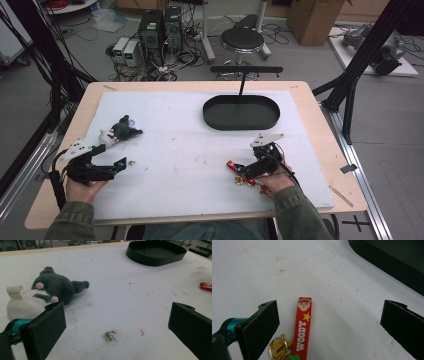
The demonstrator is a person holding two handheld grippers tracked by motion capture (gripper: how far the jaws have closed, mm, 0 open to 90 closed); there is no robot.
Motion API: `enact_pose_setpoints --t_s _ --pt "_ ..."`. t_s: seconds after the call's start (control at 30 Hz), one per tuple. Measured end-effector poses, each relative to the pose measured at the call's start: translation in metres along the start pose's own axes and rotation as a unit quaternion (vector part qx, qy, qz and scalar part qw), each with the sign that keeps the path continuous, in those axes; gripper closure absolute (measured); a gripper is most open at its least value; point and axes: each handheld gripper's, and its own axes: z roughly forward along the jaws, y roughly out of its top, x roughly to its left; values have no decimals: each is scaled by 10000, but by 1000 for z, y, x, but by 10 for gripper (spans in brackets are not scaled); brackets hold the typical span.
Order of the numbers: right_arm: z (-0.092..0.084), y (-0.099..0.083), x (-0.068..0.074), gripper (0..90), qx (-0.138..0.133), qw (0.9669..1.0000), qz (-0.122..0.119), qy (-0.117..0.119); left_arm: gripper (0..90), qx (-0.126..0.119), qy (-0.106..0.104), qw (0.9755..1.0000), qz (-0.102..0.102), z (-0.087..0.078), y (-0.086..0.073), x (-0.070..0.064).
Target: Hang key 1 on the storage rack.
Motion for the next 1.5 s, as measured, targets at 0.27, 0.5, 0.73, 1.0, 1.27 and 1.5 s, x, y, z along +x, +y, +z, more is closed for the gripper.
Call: enact_pose_setpoints --t_s 0.27,0.5,0.73,1.0,1.27,1.5 --pt "17 6 10 17 571 9976 -71 372 18 36 -36 10000 9 1 0 0" --pt "24 6 13 89 962 9944 8 433 17 61 -40 10000 20 1 0 -1" --pt "28 7 17 172 1181 9923 -9 381 18 279 -10 9994 189 5 -1 -3" --pt "29 8 18 375 1293 9905 -112 448 17 314 -30 9993 197 6 -1 -3" --pt "28 12 19 713 1414 9890 -287 315 18 302 -44 9994 187 6 -1 -3" --pt "27 13 22 739 1444 9886 -343 242 18 308 -46 9993 191 6 -1 -3"
